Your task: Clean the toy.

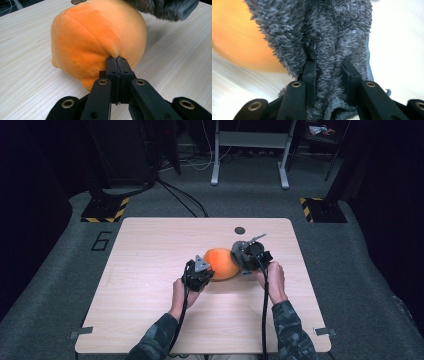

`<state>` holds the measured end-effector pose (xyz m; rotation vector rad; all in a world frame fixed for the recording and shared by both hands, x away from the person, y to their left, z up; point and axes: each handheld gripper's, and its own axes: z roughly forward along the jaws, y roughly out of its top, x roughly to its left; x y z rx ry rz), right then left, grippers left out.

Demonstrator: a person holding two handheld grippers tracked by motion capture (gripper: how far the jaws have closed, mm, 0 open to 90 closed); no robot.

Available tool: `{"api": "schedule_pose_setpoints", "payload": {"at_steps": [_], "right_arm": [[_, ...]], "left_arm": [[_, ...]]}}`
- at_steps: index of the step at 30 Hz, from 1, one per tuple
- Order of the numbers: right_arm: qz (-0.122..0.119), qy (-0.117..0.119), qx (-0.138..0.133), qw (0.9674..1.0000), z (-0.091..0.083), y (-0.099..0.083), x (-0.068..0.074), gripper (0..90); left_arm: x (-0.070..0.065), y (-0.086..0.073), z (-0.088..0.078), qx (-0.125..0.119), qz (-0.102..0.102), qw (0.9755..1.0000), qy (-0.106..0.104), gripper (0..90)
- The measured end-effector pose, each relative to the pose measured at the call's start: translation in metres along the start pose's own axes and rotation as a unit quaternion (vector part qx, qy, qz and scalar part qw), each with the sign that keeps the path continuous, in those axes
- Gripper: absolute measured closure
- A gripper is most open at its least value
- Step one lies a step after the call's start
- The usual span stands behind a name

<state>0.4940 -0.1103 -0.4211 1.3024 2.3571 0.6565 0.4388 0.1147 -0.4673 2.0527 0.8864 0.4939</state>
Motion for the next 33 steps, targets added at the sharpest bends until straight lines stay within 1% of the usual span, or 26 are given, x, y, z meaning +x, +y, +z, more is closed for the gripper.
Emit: {"api": "schedule_pose_setpoints", "payload": {"at_steps": [1,3,4,6,7,8,9,10,12,13,14,15,16,18,20,22,24,25,26,28,29,31,33], "right_arm": [[-0.004,0.004,-0.004,1.0,-0.004,0.003,0.003,68.5],[-0.029,0.009,-0.024,0.9992,-0.013,0.014,0.014,68.5],[-0.044,0.01,-0.029,0.9986,-0.016,0.019,0.022,68.5],[-0.068,0.014,-0.038,0.9969,-0.018,0.026,0.031,68.5],[-0.066,0.014,-0.037,0.9971,-0.019,0.029,0.037,68.5],[-0.078,0.015,-0.038,0.9961,-0.019,0.033,0.044,68.5],[-0.075,0.019,-0.035,0.9964,-0.018,0.036,0.05,68.4],[-0.089,0.017,-0.036,0.9952,-0.016,0.038,0.054,68.5],[-0.096,0.017,-0.029,0.9949,-0.008,0.041,0.059,68.5],[-0.093,0.017,-0.021,0.9953,-0.004,0.04,0.059,68.5],[-0.087,0.018,-0.019,0.9959,-0.003,0.04,0.059,68.6],[-0.091,0.019,-0.025,0.9954,-0.003,0.039,0.057,68.6],[-0.082,0.021,-0.023,0.9961,-0.003,0.038,0.055,68.6],[-0.086,0.017,-0.028,0.9957,-0.003,0.035,0.049,68.5],[-0.074,0.014,-0.021,0.9969,-0.003,0.031,0.043,68.6],[-0.055,0.011,-0.011,0.9984,-0.002,0.026,0.038,68.5],[-0.043,0.008,-0.002,0.9991,0.0,0.021,0.03,68.5],[-0.04,0.007,-0.004,0.9992,0.002,0.018,0.025,68.6],[-0.028,0.003,0.003,0.9996,0.004,0.015,0.023,68.5],[-0.018,0.002,0.011,0.9998,0.009,0.01,0.016,68.5],[-0.021,0.002,0.015,0.9997,0.011,0.007,0.012,68.6],[-0.01,0.004,0.022,0.9997,0.016,0.001,0.007,68.5],[-0.002,0.002,0.028,0.9996,0.021,-0.002,0.002,68.5]], "left_arm": [[0.0,0.0,0.0,0.0,0.001,1.0,-0.001,90.0],[-0.001,0.0,0.0,-0.001,0.001,1.0,-0.002,89.9],[-0.001,0.001,0.0,0.002,0.001,1.0,-0.004,90.0],[-0.002,0.001,0.001,-0.001,0.001,1.0,-0.003,89.9],[-0.002,0.001,0.001,-0.001,0.002,1.0,-0.003,89.9],[-0.002,0.001,0.001,-0.002,0.003,1.0,-0.004,89.9],[-0.002,0.002,0.001,-0.001,0.003,1.0,-0.004,90.0],[-0.002,0.002,0.001,0.002,0.007,1.0,-0.007,90.0],[-0.002,0.002,0.001,0.002,0.008,0.9999,-0.006,89.9],[-0.002,0.002,0.001,0.001,0.008,1.0,-0.004,89.9],[-0.002,0.002,0.001,0.001,0.007,1.0,-0.005,89.9],[-0.001,0.002,0.002,0.0,0.006,1.0,-0.007,89.9],[-0.002,0.002,0.002,-0.001,0.005,1.0,-0.007,89.9],[-0.003,0.002,0.002,0.001,0.007,1.0,-0.007,89.9],[-0.003,0.002,0.002,0.002,0.006,0.9999,-0.011,89.9],[-0.003,0.002,0.002,0.001,0.003,0.9999,-0.012,89.9],[-0.002,0.002,0.003,0.0,0.006,0.9999,-0.011,89.9],[-0.002,0.002,0.003,-0.001,0.003,0.9999,-0.011,89.9],[-0.003,0.002,0.003,0.0,0.003,0.9999,-0.011,89.9],[-0.003,0.002,0.003,0.0,0.003,0.9999,-0.013,89.9],[-0.003,0.002,0.003,0.002,0.005,0.9999,-0.014,89.9],[-0.003,0.002,0.003,0.005,0.008,0.9999,-0.014,89.9],[-0.003,0.002,0.003,0.005,0.009,0.9999,-0.014,89.9]]}}
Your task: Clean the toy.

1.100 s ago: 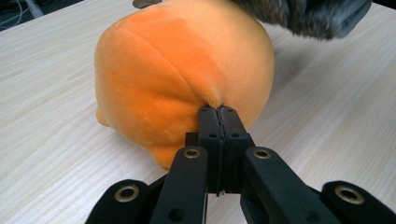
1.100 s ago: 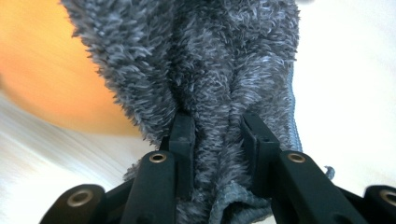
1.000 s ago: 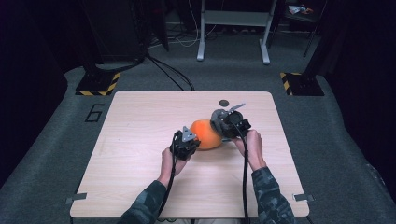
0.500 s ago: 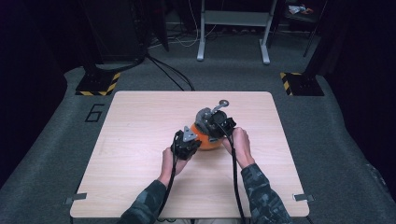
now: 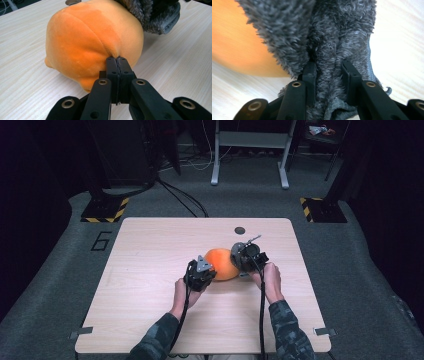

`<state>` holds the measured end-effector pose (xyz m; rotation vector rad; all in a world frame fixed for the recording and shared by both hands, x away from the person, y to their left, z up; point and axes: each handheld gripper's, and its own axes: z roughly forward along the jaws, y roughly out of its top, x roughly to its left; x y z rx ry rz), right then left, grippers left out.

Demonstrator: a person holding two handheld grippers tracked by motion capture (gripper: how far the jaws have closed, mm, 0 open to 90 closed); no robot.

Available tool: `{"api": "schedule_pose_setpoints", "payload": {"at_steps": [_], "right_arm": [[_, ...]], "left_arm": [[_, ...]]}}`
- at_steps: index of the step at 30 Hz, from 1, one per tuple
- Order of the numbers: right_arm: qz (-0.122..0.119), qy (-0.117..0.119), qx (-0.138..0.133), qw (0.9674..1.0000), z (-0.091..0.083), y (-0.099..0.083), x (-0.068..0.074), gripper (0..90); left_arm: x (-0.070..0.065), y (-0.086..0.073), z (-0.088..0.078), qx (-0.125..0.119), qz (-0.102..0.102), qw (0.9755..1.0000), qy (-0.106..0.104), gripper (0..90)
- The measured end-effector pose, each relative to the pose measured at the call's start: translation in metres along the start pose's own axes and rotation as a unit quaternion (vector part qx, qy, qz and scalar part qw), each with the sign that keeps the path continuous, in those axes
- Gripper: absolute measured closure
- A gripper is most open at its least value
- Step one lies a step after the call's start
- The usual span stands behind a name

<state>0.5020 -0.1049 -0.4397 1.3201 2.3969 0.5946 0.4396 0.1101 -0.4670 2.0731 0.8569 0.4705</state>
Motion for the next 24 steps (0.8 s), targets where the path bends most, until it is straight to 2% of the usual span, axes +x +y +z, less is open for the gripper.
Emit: {"api": "schedule_pose_setpoints", "payload": {"at_steps": [2,5,7,9,12,16,18,20,23,24], "right_arm": [[0.002,0.0,0.004,1.0,0.002,-0.001,-0.001,68.5],[0.009,0.0,0.024,0.9997,0.017,-0.009,-0.009,68.5],[0.023,0.006,0.029,0.9993,0.023,-0.012,-0.01,68.4],[0.028,0.014,0.035,0.9989,0.031,-0.016,-0.012,68.4],[0.03,0.013,0.039,0.9987,0.033,-0.018,-0.013,68.4],[0.028,0.001,0.021,0.9994,0.014,-0.015,-0.015,68.4],[0.019,-0.01,0.001,0.9998,0.0,-0.011,-0.011,68.4],[0.017,-0.005,-0.019,0.9997,-0.012,-0.006,-0.004,68.4],[-0.022,0.0,-0.05,0.9985,-0.025,0.005,0.012,68.4],[-0.028,0.003,-0.045,0.9986,-0.025,0.008,0.016,68.4]], "left_arm": [[0.0,0.0,0.0,0.0,0.0,1.0,-0.001,89.8],[0.0,0.0,0.0,-0.002,-0.004,1.0,-0.002,89.8],[0.0,0.0,0.001,-0.004,-0.003,1.0,-0.001,89.8],[0.001,0.0,0.0,-0.001,-0.003,1.0,-0.003,89.8],[0.001,0.0,0.0,-0.003,-0.001,1.0,-0.002,89.8],[0.002,-0.001,0.0,-0.006,-0.006,1.0,-0.001,89.7],[0.003,-0.001,-0.001,-0.006,-0.007,1.0,-0.001,89.7],[0.003,-0.001,-0.001,-0.006,-0.007,1.0,-0.002,89.7],[0.003,-0.001,-0.001,-0.006,-0.004,1.0,-0.003,89.6],[0.003,-0.001,-0.001,-0.005,-0.004,1.0,-0.003,89.6]]}}
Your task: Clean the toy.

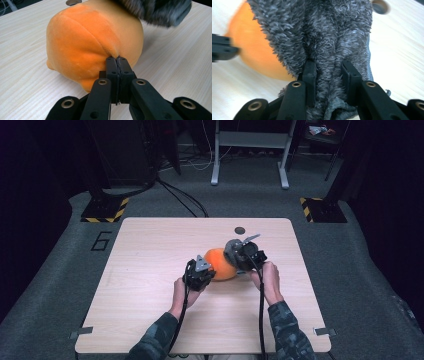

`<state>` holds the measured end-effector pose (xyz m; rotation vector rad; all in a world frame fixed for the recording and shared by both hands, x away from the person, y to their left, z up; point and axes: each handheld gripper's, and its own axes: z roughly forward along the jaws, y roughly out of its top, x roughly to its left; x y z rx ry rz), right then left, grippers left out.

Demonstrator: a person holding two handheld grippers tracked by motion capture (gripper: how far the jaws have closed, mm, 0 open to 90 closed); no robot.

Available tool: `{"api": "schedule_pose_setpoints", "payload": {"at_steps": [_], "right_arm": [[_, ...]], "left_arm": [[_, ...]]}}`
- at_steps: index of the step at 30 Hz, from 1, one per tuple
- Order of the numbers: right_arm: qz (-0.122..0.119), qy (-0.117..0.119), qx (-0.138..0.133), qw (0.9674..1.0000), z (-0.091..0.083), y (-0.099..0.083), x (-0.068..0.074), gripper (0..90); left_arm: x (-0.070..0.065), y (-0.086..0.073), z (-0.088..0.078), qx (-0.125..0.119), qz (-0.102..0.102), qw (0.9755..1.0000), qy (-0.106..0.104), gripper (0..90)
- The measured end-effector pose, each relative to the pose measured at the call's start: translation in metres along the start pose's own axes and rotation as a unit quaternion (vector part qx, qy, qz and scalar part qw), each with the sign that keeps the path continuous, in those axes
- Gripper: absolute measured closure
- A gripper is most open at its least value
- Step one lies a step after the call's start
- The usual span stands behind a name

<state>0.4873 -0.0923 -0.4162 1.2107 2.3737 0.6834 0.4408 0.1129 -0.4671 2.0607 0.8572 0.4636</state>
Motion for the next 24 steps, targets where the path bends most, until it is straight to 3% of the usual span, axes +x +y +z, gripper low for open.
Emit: {"api": "schedule_pose_setpoints", "payload": {"at_steps": [2,5,8,10,15,19,24], "right_arm": [[-0.008,-0.004,0.016,0.9998,0.008,0.004,0.01,68.6],[0.004,0.0,0.015,0.9999,0.016,0.005,0.007,68.7],[0.011,0.002,0.016,0.9998,0.018,0.004,0.003,68.8],[0.014,0.004,0.016,0.9998,0.018,0.004,0.003,68.7],[0.013,0.002,0.016,0.9998,0.019,0.004,0.001,68.7],[0.016,0.002,0.016,0.9998,0.021,0.004,-0.001,68.7],[0.023,0.002,0.019,0.9996,0.021,0.003,-0.004,68.7]], "left_arm": [[0.001,-0.001,0.0,0.0,-0.004,1.0,0.001,89.2],[0.002,-0.002,-0.001,-0.003,-0.005,1.0,-0.003,86.1],[0.0,-0.002,-0.003,-0.001,-0.005,1.0,-0.006,73.8],[-0.002,-0.003,-0.004,-0.009,0.001,0.9999,0.009,68.1],[0.001,-0.005,-0.008,-0.021,-0.006,0.9995,0.024,57.3],[0.002,-0.005,-0.008,-0.02,-0.004,0.9989,0.042,51.9],[0.006,-0.006,-0.003,-0.006,-0.009,0.9988,0.047,48.1]]}}
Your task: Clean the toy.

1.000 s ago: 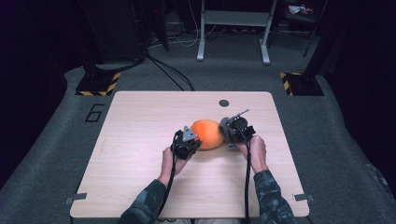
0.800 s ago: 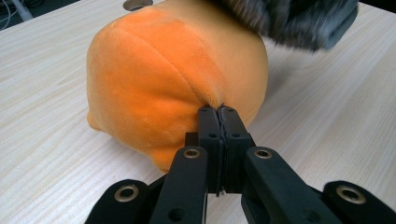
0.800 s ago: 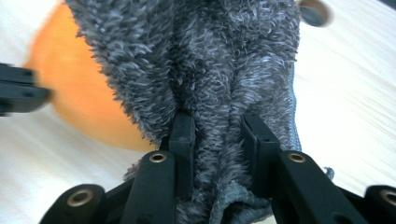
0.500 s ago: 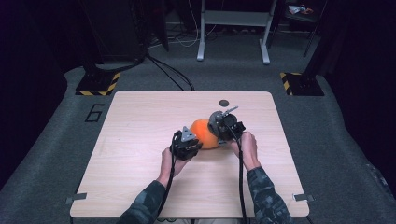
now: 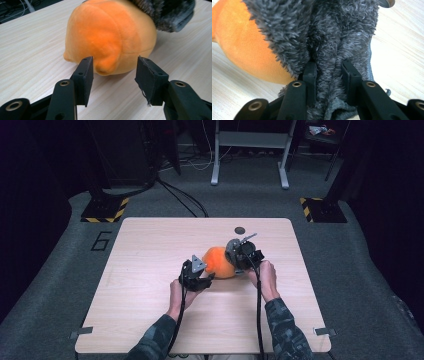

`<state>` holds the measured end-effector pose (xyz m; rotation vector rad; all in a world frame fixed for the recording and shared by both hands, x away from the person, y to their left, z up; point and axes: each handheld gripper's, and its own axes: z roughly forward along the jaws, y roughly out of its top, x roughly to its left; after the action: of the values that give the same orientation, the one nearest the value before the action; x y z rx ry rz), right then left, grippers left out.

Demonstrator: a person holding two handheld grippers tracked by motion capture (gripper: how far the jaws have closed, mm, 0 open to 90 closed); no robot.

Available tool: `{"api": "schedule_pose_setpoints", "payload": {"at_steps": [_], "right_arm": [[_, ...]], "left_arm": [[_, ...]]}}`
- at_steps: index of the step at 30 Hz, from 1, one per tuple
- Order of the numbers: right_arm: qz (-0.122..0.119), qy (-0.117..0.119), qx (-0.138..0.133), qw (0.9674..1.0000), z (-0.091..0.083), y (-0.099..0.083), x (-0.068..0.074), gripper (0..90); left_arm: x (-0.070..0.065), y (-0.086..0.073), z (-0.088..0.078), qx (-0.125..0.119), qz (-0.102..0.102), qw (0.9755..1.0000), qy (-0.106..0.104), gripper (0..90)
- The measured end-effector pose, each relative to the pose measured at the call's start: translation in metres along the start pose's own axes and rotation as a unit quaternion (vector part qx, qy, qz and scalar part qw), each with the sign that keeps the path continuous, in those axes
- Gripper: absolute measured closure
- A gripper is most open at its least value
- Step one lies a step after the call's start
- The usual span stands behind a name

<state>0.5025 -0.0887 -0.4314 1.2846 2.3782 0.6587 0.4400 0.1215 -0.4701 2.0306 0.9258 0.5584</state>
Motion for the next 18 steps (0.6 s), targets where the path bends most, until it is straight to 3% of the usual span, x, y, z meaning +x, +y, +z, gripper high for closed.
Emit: {"api": "schedule_pose_setpoints", "payload": {"at_steps": [7,13,18], "right_arm": [[-0.003,0.002,-0.002,1.0,0.0,-0.002,-0.001,68.7],[0.006,0.005,-0.009,0.9999,-0.003,-0.006,-0.005,68.7],[0.01,0.004,-0.026,0.9996,-0.013,-0.01,-0.012,68.8]], "left_arm": [[-0.004,0.001,0.016,0.006,-0.006,0.9997,0.021,49.3],[-0.006,0.003,0.017,-0.007,-0.003,0.9998,0.018,76.3],[-0.007,0.008,0.009,-0.007,0.003,1.0,0.004,81.3]]}}
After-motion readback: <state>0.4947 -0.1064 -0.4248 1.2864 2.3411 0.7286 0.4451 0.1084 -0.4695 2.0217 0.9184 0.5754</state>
